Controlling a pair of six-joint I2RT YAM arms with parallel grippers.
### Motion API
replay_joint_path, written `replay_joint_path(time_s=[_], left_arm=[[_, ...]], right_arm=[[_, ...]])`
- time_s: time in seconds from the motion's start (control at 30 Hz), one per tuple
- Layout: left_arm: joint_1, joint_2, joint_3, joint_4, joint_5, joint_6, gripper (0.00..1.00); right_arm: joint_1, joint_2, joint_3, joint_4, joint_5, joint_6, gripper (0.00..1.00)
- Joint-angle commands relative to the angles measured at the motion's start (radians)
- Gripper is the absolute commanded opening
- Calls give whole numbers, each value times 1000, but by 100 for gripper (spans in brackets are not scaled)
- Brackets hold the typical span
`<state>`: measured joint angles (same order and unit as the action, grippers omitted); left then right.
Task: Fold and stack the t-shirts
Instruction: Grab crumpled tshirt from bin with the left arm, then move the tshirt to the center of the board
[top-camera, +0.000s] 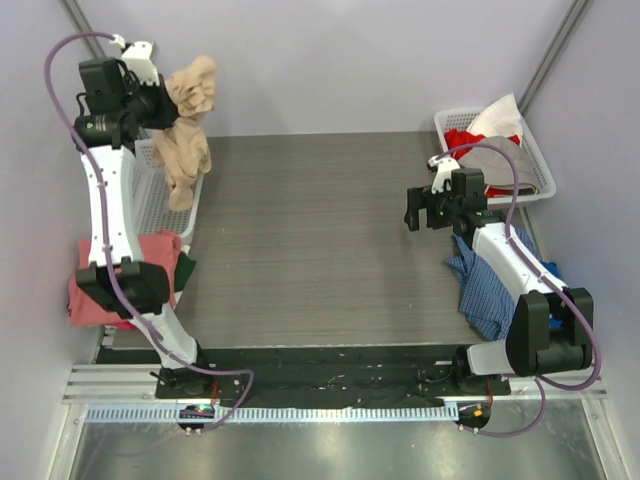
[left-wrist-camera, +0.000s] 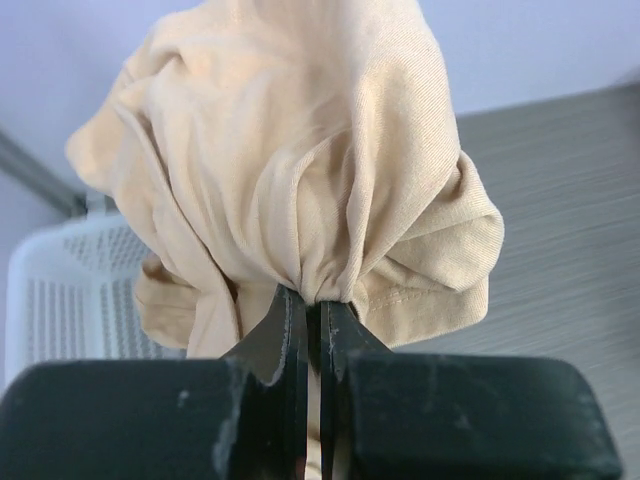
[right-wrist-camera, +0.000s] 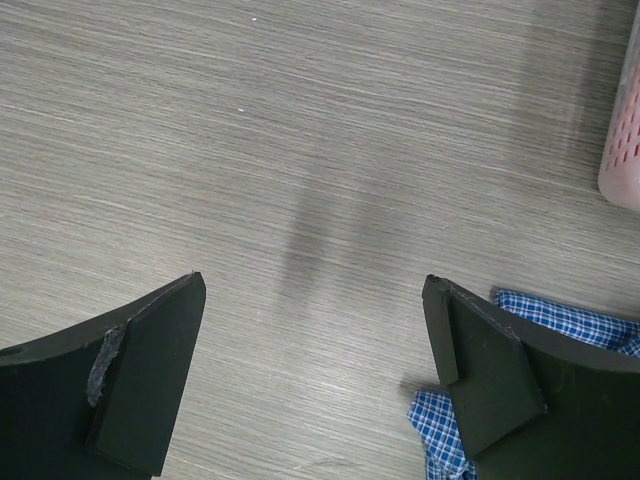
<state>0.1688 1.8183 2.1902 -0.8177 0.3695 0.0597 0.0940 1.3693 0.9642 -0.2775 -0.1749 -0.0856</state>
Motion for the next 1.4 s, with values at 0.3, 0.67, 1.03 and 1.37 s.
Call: replay_joint_path(time_s=[0.3, 0.67, 1.03, 1.37], left_arm=[[-158, -168, 65, 146, 175, -188, 0], [-475, -103, -15, 106, 166, -161, 0], [-611, -44, 85, 91, 144, -146, 0], [-609, -77, -180, 153, -177, 78, 0]], right_arm=[[-4, 2, 16, 6, -25, -17, 100], [-4, 14, 11, 6, -26, -22, 100], [-4, 30, 8, 9, -11, -28, 100], [-4, 33, 7, 9, -6, -29, 100]])
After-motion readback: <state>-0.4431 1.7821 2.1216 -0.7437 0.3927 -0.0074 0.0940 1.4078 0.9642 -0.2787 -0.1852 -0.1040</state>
